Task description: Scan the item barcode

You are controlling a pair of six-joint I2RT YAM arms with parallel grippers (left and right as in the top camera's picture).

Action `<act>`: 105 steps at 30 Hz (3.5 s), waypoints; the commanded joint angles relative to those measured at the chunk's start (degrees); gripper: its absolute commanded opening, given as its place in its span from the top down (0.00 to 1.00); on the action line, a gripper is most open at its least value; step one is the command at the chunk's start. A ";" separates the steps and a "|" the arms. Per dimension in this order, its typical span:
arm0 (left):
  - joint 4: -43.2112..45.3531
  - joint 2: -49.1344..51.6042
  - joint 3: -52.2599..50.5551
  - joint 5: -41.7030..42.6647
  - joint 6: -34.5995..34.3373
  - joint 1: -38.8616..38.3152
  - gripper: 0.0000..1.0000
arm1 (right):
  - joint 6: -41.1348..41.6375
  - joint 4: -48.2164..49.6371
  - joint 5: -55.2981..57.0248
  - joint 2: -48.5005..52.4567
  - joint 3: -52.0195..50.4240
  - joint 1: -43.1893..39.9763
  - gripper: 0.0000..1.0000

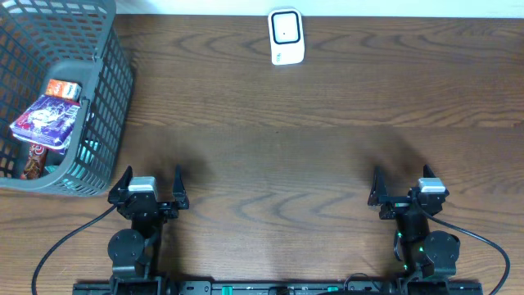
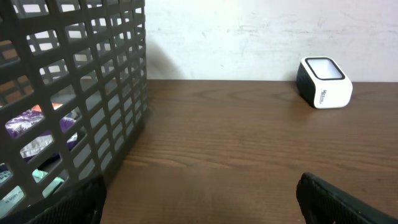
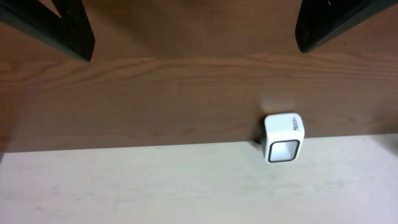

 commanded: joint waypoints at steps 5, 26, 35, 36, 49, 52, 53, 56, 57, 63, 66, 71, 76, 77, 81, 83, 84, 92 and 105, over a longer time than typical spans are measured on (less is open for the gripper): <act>-2.25 -0.35 -0.76 1.16 0.61 0.17 0.02 | -0.66 -0.11 0.24 0.02 -0.20 -0.17 0.01; -2.25 -0.35 -0.76 1.16 0.61 0.17 0.02 | -0.66 -0.11 0.24 0.02 -0.20 -0.17 0.01; -2.25 -0.35 -0.76 1.18 0.61 0.17 0.02 | -0.66 -0.11 0.24 0.02 -0.20 -0.17 0.01; -2.25 -0.35 -0.76 1.16 0.61 0.17 0.02 | -0.66 -0.09 0.24 0.02 -0.20 -0.17 0.01; -0.59 -0.35 -0.72 25.51 -24.13 0.17 0.02 | -0.66 -0.09 0.24 0.02 -0.20 -0.17 0.01; 0.72 -0.35 -0.72 36.33 -36.50 0.15 0.02 | -0.66 -0.11 0.24 0.02 -0.20 -0.17 0.01; 1.90 -0.35 -0.72 37.16 -40.65 0.17 0.02 | -0.66 -0.11 0.24 0.02 -0.20 -0.17 0.01; 4.04 -0.35 -0.72 39.65 -53.77 0.17 0.02 | -0.66 -0.11 0.24 0.02 -0.20 -0.17 0.01; 5.62 -0.35 -0.72 39.91 -56.70 0.17 0.02 | -0.66 -0.11 0.24 0.02 -0.20 -0.17 0.01; 28.52 -0.35 -0.66 44.94 -58.01 0.17 0.02 | -0.66 -0.09 0.24 0.02 -0.20 -0.17 0.01; 37.16 -0.35 0.76 44.92 -57.99 0.17 0.02 | -0.66 -0.11 0.24 0.02 -0.20 -0.17 0.01; 38.69 -0.04 7.93 43.95 -57.53 0.17 0.02 | -0.66 -0.11 0.24 0.02 -0.20 -0.17 0.01; 37.86 3.89 17.88 42.34 -48.96 0.20 0.02 | -0.66 -0.11 0.24 0.02 -0.20 -0.17 0.01; 36.68 5.49 20.24 42.36 -46.51 0.20 0.02 | -0.66 -0.11 0.24 0.02 -0.20 -0.17 0.01; 29.40 14.14 30.95 42.32 -37.24 0.20 0.02 | -0.66 -0.09 0.24 0.02 -0.20 -0.17 0.01; 26.69 19.06 36.24 41.90 -32.68 0.24 0.02 | -0.66 -0.11 0.24 0.02 -0.20 -0.17 0.01; 24.98 21.90 39.32 40.70 -30.77 0.37 0.02 | -0.66 -0.11 0.24 0.02 -0.20 -0.17 0.01; -2.49 45.48 69.29 17.42 -18.60 5.22 0.02 | -0.66 -0.11 0.24 0.02 -0.20 -0.17 0.01; -50.77 85.09 115.16 -25.86 -0.85 15.96 0.02 | -0.66 -0.11 0.24 0.02 -0.20 -0.17 0.01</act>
